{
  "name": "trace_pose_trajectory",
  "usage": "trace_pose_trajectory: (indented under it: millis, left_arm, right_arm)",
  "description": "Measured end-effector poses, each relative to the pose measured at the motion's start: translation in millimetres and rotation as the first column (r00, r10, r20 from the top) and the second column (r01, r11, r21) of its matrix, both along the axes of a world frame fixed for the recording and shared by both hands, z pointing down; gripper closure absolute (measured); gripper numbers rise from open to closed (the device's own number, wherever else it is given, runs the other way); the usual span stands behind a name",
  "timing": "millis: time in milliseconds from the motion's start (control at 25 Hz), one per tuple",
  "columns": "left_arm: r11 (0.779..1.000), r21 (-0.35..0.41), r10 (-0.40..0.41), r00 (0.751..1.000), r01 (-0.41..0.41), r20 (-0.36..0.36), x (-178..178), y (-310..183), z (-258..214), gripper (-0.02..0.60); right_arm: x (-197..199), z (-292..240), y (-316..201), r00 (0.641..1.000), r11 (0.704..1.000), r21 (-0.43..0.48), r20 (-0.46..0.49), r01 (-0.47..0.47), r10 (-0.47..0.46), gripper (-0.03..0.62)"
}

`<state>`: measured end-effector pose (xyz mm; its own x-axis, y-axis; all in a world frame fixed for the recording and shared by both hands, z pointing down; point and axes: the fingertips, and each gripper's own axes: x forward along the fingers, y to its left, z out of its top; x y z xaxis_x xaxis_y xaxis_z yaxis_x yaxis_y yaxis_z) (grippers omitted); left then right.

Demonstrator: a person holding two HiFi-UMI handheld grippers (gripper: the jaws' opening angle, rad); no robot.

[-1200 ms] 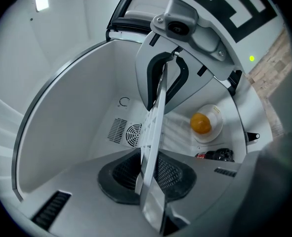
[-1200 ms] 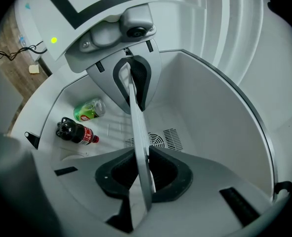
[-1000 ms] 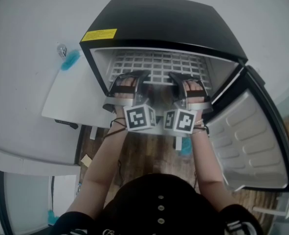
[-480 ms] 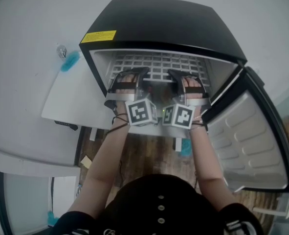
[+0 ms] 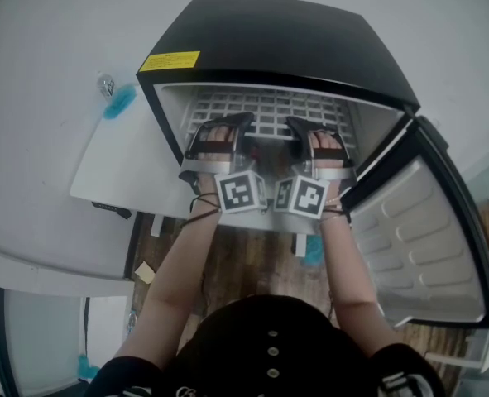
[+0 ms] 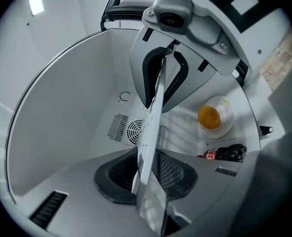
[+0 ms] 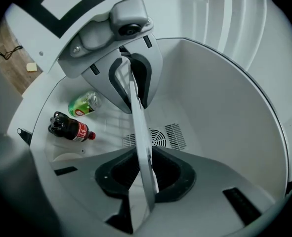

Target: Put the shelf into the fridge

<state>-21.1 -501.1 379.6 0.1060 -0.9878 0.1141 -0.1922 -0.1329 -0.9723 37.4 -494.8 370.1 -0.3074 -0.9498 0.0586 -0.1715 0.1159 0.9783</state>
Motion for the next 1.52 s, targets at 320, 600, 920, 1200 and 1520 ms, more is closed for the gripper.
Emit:
trace_pose_trajectory:
  millis: [320,600,920,1200,1520]
  left_arm:
    - [0.999,0.026,0.031,0.998,-0.03,-0.051,6.5,10.7,-5.6,0.454]
    - [0.997,0.027,0.075,0.994,-0.073,-0.078,12.5,33.4,-9.0,0.449]
    - [0.995,0.029,0.099,0.978,-0.095,-0.184,3.1,70.9,-22.7,0.451]
    - [0.995,0.004,0.096,0.962,-0.098,-0.255,-10.9,102.7,-26.8,0.454]
    - [0.988,-0.003,0.144,0.912,-0.157,-0.384,-17.4,149.8,-48.5,0.52]
  right_arm:
    - [-2.6,-6.1,14.2,0.998,1.0,0.0,0.056,0.022,-0.022,0.512]
    - [-1.4,-11.4,33.4,0.999,1.0,-0.002,0.042,0.02,-0.02,0.464]
    - [-6.0,-21.5,72.7,0.996,0.999,0.017,0.074,0.041,-0.042,0.464]
    - [-8.5,-25.8,104.4,0.99,0.999,-0.017,0.137,0.04,-0.037,0.465]
    - [-17.1,-47.9,152.9,0.974,0.999,0.008,0.222,0.047,-0.048,0.517]
